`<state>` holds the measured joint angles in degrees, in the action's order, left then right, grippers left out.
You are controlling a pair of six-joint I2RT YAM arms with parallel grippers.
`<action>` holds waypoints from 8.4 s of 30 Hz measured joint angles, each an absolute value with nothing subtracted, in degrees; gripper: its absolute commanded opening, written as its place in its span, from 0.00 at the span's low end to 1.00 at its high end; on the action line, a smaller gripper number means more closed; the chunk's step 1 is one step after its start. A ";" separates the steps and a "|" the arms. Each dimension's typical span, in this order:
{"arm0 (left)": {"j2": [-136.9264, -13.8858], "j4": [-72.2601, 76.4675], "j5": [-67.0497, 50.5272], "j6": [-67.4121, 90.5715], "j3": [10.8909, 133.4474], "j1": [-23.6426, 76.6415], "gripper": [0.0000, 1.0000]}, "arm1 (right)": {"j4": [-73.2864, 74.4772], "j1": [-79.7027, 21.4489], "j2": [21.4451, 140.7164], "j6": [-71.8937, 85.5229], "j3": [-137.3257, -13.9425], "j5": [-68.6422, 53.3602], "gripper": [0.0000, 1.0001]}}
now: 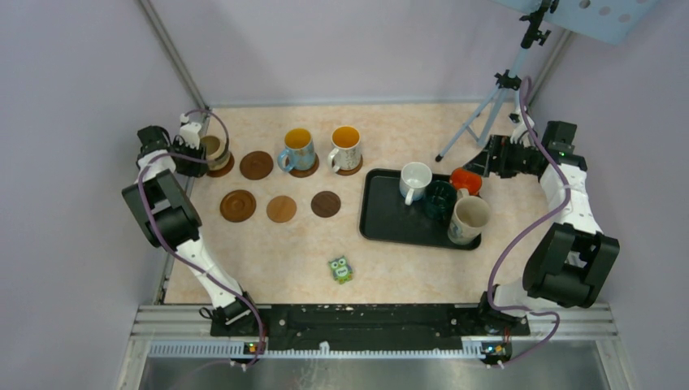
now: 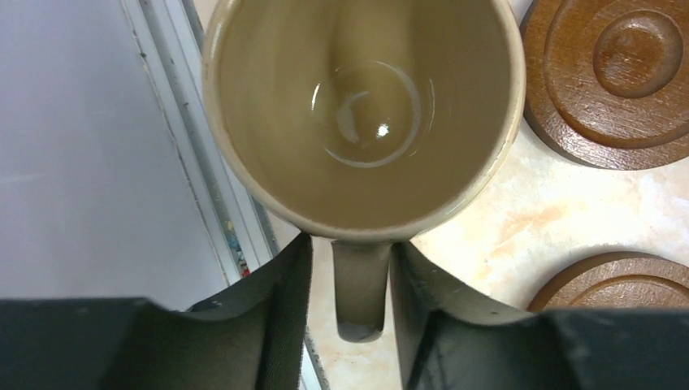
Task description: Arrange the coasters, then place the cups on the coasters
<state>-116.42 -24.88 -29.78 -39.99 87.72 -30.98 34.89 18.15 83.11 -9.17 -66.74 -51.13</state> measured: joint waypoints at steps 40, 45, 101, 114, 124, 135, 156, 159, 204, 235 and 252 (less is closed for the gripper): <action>-81.28 -31.75 -41.78 -30.52 78.41 -10.92 0.99 | 51.09 4.75 89.78 -20.86 -72.88 -32.42 0.91; -80.18 -31.70 -42.87 -28.36 77.21 -9.45 0.99 | 52.84 1.96 90.63 -22.04 -73.65 -32.62 0.91; -120.03 -12.12 1.63 3.68 90.45 50.02 0.40 | 41.30 11.42 83.20 -11.18 -71.48 -46.00 0.92; -127.72 -17.58 2.81 2.28 97.56 49.95 0.44 | 39.81 12.29 83.20 -10.41 -70.15 -46.87 0.92; -128.03 -19.35 0.43 1.52 98.56 49.65 0.00 | 39.81 13.04 83.20 -10.83 -70.15 -46.87 0.92; -119.81 -20.21 -1.06 0.82 91.11 47.70 0.00 | 39.75 13.04 82.74 -10.87 -70.04 -47.31 0.92; -75.07 -29.47 -22.59 -11.07 67.29 23.79 0.00 | 38.52 13.19 82.54 -10.90 -68.51 -47.68 0.92; -71.29 -30.00 -22.44 -11.77 61.87 21.06 0.00 | 38.35 13.19 82.54 -10.87 -68.49 -47.70 0.92; -80.38 1.10 -16.69 -7.92 36.93 19.00 0.00 | 35.94 13.19 82.56 -10.22 -66.00 -47.44 0.92; -82.61 3.16 -18.83 -9.52 36.95 18.52 0.44 | 35.94 13.19 83.13 -10.24 -66.00 -47.44 0.93; -78.46 -2.70 -19.73 -11.62 39.07 18.52 0.99 | 37.17 13.17 83.15 -11.07 -66.08 -45.52 0.93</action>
<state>-78.46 -2.70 -19.73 -11.62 39.07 18.52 37.17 13.17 83.15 -11.07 -66.08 -45.52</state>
